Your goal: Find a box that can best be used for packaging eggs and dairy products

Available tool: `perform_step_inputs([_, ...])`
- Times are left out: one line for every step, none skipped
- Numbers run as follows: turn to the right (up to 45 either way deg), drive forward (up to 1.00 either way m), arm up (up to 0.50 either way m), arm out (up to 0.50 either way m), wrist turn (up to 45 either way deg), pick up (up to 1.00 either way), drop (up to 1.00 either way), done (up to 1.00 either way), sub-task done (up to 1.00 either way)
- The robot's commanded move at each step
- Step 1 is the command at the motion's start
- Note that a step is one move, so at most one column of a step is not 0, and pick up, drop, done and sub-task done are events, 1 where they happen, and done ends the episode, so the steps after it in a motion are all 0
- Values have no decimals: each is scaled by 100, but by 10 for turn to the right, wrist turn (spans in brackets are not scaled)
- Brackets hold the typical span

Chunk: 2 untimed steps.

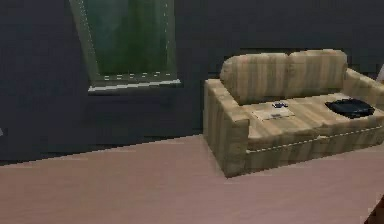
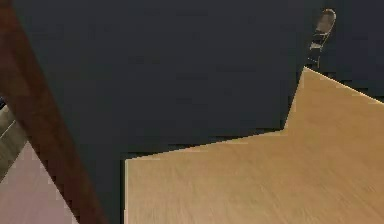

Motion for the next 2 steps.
perform_step_inputs([-300, 0, 0, 0, 0, 0, 0, 0, 0])
perform_step_inputs([0, 60, 0, 0, 0, 0, 0, 0, 0])
